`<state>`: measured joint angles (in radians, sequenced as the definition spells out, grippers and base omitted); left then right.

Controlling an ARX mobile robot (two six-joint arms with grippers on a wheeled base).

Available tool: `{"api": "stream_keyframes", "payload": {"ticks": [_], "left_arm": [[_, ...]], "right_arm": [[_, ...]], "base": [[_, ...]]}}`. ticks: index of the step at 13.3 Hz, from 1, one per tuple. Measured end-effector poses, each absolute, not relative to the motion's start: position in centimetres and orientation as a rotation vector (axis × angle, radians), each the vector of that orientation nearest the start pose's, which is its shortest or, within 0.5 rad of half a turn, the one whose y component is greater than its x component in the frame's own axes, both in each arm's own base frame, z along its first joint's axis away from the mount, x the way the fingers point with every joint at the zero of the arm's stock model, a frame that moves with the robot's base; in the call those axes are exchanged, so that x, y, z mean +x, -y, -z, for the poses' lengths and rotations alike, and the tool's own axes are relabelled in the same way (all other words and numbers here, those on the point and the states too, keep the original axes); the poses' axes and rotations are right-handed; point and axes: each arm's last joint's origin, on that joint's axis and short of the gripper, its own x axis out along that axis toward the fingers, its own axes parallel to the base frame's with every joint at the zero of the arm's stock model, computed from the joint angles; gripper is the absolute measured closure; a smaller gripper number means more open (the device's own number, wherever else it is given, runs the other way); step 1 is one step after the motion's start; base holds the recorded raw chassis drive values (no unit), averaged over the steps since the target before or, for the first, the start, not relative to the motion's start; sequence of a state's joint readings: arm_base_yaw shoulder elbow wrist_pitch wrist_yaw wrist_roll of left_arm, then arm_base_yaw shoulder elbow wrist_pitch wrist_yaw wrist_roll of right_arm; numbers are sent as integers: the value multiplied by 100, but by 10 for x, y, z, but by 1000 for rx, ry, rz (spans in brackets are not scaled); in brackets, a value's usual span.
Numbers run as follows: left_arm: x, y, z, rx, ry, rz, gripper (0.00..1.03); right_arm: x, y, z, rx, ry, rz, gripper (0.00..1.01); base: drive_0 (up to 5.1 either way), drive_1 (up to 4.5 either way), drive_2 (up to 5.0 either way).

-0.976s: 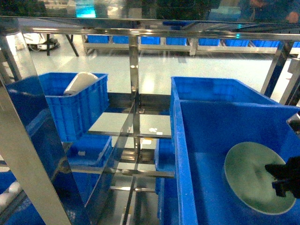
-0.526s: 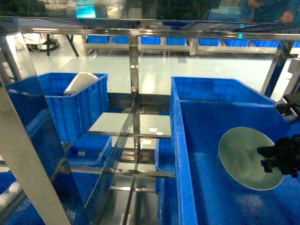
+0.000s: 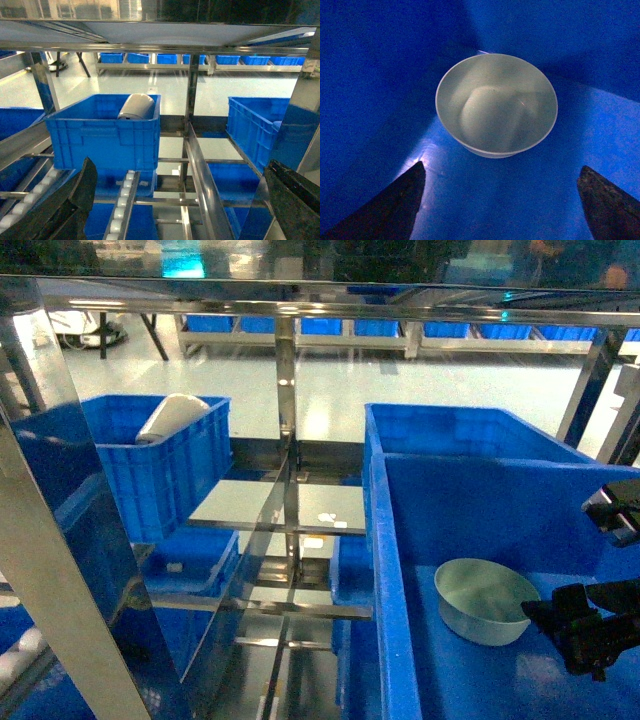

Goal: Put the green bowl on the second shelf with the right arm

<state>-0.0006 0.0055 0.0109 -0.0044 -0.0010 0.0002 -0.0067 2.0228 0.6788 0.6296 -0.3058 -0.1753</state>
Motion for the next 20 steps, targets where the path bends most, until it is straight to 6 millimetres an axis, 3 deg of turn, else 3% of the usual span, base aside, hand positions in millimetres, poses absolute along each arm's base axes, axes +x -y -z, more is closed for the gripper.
{"api": "stream_keyframes", "payload": {"ticks": [1, 2, 4, 7, 11, 16, 18, 20], "left_arm": [[97, 0, -166, 0, 1, 0, 5], [97, 0, -166, 0, 1, 0, 5], [97, 0, -166, 0, 1, 0, 5], [97, 0, -166, 0, 1, 0, 5], [97, 0, -166, 0, 1, 0, 5], [97, 0, -166, 0, 1, -1, 5], [97, 0, -166, 0, 1, 0, 5], [97, 0, -166, 0, 1, 0, 5]], "right_arm": [[315, -6, -54, -66, -658, -330, 4], [310, -5, -58, -89, -599, -296, 2], [294, -3, -64, -123, -506, -241, 3], [252, 2, -72, -132, -435, -191, 3], [202, 6, -99, -128, -333, -162, 3], [140, 6, -152, -46, -244, -101, 3], [110, 0, -160, -40, -228, -128, 3], [97, -4, -163, -40, -198, -176, 3]], "base": [[0, 0, 0], [0, 0, 0], [0, 0, 0], [0, 0, 0], [0, 0, 0], [0, 0, 0], [0, 0, 0], [0, 0, 0]]}}
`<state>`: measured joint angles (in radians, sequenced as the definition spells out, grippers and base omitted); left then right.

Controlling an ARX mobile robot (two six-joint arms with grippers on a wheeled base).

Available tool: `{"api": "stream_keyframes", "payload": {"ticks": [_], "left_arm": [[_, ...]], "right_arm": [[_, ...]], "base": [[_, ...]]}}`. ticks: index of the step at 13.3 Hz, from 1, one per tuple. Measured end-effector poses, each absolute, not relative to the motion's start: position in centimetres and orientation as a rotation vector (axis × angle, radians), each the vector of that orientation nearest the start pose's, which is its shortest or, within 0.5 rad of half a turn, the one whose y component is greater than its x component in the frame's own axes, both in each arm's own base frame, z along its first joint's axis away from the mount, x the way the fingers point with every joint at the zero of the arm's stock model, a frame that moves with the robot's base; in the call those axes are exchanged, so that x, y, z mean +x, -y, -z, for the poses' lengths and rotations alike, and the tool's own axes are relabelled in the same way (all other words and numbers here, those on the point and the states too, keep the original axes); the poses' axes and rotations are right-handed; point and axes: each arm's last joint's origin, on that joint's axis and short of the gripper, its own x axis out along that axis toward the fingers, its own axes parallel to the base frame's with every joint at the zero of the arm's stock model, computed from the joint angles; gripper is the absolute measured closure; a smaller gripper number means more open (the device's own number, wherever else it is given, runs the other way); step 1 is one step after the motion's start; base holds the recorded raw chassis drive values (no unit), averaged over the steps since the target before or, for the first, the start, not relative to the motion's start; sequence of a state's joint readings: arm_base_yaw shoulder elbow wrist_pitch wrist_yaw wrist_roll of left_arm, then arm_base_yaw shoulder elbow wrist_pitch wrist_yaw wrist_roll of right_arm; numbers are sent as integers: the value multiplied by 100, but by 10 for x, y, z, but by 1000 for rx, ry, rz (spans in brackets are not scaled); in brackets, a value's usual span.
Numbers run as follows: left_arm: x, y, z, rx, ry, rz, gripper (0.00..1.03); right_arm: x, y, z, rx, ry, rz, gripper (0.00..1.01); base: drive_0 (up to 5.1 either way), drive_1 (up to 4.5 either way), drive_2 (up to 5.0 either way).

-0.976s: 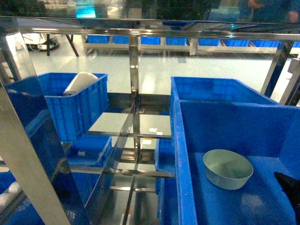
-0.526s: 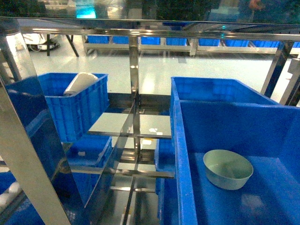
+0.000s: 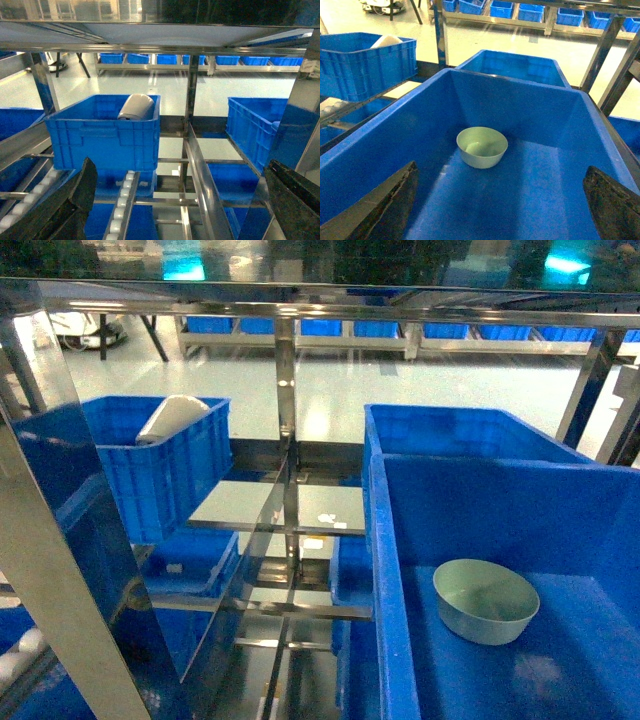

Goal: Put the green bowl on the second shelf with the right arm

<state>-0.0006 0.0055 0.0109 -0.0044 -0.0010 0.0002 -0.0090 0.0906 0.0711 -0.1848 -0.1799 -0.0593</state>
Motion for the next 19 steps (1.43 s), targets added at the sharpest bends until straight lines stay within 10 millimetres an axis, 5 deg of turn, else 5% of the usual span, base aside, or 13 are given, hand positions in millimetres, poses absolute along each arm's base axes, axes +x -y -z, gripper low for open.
{"api": "stream_keyframes", "payload": {"ticks": [6, 8, 11, 12, 13, 17, 19], "left_arm": [[97, 0, -166, 0, 1, -1, 5], [97, 0, -166, 1, 1, 3, 5], [97, 0, -166, 0, 1, 0, 5], [97, 0, -166, 0, 1, 0, 5], [97, 0, -166, 0, 1, 0, 5], [97, 0, -166, 0, 1, 0, 5], [97, 0, -166, 0, 1, 0, 5]], "right_arm": [[97, -1, -163, -35, -199, -157, 3], [97, 0, -171, -18, 26, -9, 34], [97, 0, -167, -15, 2, 0, 74], [97, 0, -167, -15, 4, 0, 94], [97, 0, -167, -13, 4, 0, 99], [97, 0, -167, -11, 4, 0, 96], [97, 0, -167, -11, 4, 0, 63]], "base": [[0, 0, 0], [0, 0, 0], [0, 0, 0], [0, 0, 0], [0, 0, 0], [0, 0, 0], [0, 0, 0]]}}
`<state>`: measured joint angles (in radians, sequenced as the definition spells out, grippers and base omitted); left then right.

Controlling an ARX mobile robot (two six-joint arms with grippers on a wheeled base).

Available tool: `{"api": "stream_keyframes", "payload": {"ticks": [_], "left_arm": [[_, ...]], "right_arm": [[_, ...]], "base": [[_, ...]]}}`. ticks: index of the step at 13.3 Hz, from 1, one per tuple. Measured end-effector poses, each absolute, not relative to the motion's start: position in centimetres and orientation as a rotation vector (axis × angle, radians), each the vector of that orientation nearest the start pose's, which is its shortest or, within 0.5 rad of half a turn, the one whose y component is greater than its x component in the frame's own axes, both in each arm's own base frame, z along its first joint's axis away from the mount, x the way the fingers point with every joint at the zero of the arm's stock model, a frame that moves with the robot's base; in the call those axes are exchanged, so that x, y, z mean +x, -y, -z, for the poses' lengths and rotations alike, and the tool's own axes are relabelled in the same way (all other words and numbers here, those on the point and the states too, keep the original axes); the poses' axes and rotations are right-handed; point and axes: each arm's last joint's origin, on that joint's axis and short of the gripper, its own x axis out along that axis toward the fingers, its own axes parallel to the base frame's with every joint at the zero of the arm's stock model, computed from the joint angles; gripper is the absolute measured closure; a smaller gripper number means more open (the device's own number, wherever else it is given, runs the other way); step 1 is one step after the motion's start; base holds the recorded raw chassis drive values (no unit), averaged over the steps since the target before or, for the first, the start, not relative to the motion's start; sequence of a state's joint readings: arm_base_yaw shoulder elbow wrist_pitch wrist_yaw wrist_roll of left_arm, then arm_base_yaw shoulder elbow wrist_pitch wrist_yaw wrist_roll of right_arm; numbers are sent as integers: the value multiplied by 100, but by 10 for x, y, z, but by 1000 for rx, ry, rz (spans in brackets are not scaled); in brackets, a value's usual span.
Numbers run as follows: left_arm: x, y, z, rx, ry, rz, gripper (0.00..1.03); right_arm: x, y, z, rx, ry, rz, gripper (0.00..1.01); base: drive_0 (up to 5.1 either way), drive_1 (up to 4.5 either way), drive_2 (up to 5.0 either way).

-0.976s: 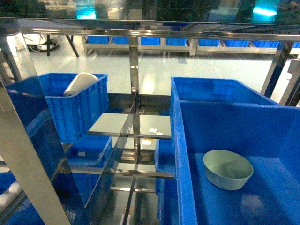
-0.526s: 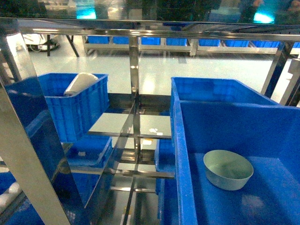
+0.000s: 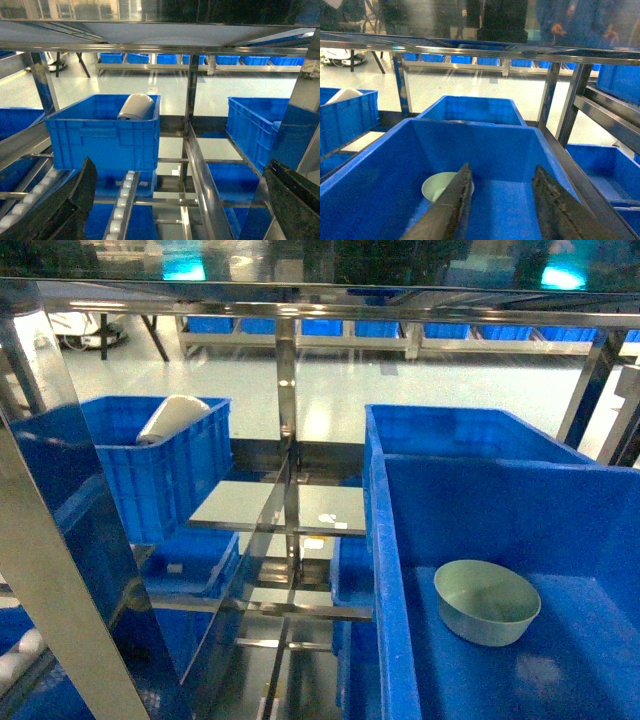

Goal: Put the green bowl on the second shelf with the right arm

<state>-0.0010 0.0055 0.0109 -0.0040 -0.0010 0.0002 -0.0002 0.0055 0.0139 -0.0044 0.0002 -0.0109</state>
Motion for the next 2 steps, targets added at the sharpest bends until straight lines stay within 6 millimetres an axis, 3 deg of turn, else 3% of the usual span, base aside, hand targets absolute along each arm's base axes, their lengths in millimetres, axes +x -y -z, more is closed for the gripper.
{"api": "stream_keyframes", "payload": {"ticks": [1, 2], "left_arm": [[97, 0, -166, 0, 1, 0, 5], [97, 0, -166, 0, 1, 0, 5]], "right_arm": [[97, 0, -167, -11, 4, 0, 21], [97, 0, -167, -10, 4, 0, 3]], "base": [[0, 0, 0], [0, 0, 0]]}}
